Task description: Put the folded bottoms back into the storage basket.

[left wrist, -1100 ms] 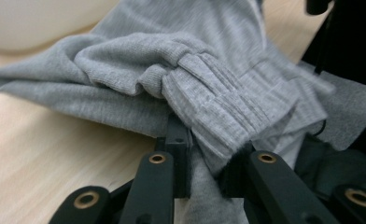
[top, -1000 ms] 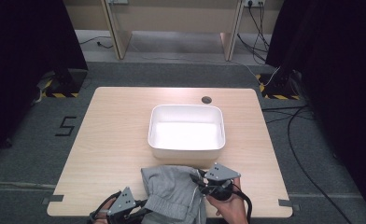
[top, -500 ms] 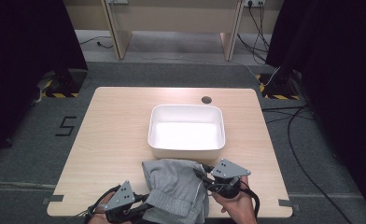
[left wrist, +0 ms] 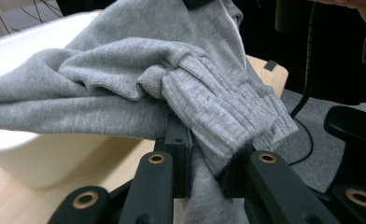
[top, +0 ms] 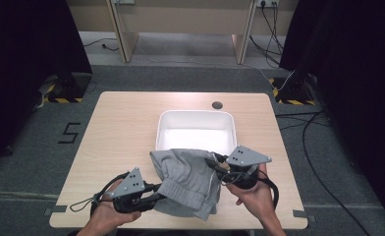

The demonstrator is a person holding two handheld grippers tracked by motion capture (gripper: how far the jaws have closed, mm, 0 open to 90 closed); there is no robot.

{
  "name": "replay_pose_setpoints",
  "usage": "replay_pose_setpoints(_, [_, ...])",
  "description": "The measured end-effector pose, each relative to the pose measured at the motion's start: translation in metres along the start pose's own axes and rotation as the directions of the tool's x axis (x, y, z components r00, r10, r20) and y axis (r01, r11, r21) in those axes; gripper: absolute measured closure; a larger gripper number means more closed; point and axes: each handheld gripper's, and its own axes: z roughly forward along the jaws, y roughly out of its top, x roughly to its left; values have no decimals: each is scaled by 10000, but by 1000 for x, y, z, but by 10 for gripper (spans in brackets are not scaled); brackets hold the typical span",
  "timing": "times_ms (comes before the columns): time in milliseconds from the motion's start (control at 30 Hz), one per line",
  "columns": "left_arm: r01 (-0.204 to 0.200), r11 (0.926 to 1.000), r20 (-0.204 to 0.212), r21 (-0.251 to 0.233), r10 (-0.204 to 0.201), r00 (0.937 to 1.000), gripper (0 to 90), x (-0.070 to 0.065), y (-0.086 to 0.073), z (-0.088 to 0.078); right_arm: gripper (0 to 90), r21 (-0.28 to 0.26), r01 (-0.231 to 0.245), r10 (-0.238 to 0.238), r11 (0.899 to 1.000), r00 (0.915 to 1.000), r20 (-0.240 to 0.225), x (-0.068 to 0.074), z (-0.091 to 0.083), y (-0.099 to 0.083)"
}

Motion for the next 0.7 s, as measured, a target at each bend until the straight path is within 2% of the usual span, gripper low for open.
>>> replay_pose_setpoints(100, [-154,9999,-87,-65,153,9998,763,4,14,-1,739,-28,-25,25,10000,10000,21,-6,-1,10])
replay_pose_setpoints(300, [-158,9998,-140,-124,156,9998,763,13,30,-2,739,75,42,-42,10000,10000,-4,-17,1,31])
replay_pose_setpoints(367, [-360,9993,-412,-83,357,9985,763,17,37,-1,739,277,253,-260,9993,9994,234,-21,4,43])
replay_pose_setpoints(400, [-315,9995,-424,-59,312,9986,764,22,43,1,740,318,362,-370,9988,9990,264,-24,7,46])
replay_pose_setpoints(500, [-221,9997,-516,-34,219,9984,764,31,50,7,741,341,327,-338,9989,9989,321,-31,13,54])
replay_pose_setpoints(600, [-266,9996,-648,116,273,9975,764,37,56,14,742,452,-71,61,9990,9997,229,-44,21,59])
replay_pose_setpoints(667, [-125,9999,-621,67,129,9980,764,41,60,16,742,531,-40,24,9986,9996,292,-47,24,60])
replay_pose_setpoints(700, [-39,10000,-597,45,42,9982,764,45,64,18,743,634,-120,95,9979,9992,385,-56,29,62])
